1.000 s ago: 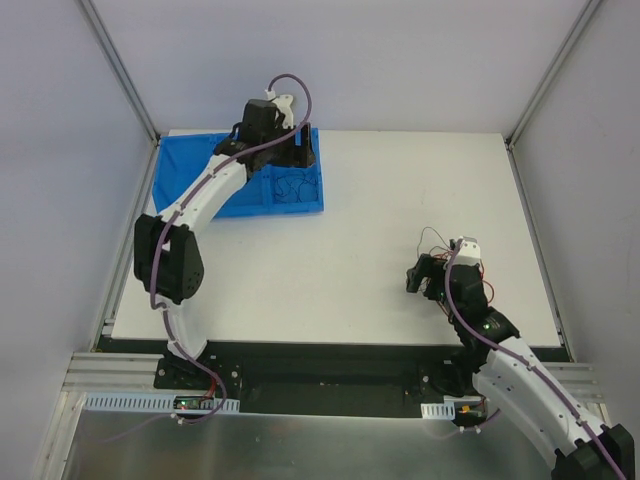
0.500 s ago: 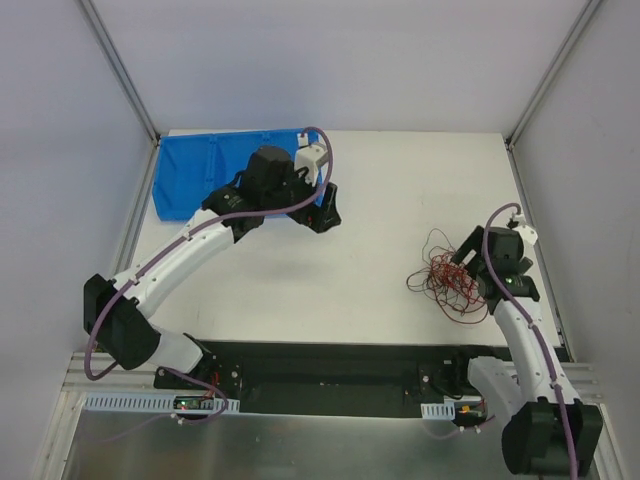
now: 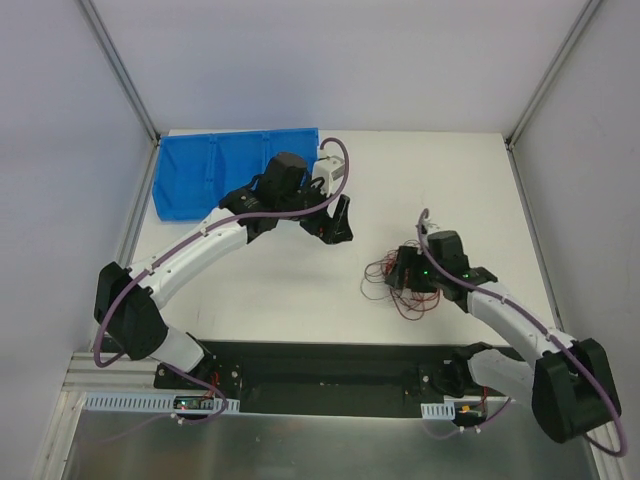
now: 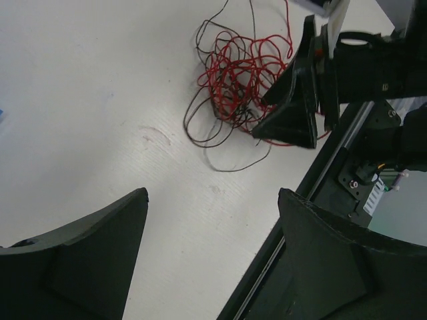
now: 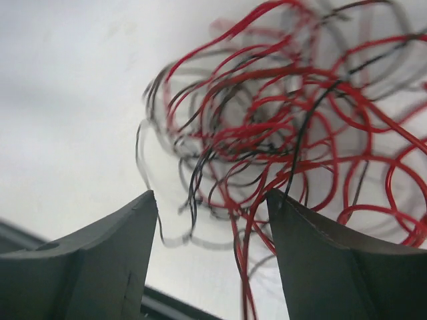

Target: Untangle the cables

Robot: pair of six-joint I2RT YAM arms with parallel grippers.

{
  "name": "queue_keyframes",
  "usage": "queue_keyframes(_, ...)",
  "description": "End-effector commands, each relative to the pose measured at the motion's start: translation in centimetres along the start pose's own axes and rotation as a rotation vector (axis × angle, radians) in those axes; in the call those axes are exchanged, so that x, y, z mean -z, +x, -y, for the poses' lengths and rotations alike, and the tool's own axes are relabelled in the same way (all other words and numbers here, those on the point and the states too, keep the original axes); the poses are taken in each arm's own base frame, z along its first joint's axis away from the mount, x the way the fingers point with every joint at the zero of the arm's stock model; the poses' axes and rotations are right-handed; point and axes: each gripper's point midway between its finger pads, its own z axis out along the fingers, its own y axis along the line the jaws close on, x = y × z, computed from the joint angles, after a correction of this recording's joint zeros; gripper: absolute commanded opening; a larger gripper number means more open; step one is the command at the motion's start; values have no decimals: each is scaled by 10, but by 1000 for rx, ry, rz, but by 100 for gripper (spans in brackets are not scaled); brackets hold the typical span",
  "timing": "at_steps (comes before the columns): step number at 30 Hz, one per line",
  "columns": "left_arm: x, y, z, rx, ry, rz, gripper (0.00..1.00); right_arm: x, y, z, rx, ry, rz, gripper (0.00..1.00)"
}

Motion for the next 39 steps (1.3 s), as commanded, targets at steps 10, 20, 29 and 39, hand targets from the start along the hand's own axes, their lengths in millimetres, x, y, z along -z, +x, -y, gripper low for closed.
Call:
queue_keyframes(10,-17,7,-8,14,7,-35,70,24,12,-82,294,-228,37,82)
queue_keyframes(20,-20,8,1,44,56,-50,70,46,-51,-39,-65,-34,184,79)
queue_keyframes(29,-11,1,7,25,66,-24,73,4,-76,-26,-398,-2,122,66)
queue_keyframes(39,-5,-4,13,25,85,-9,74,-29,-122,9,-348,177,194,23)
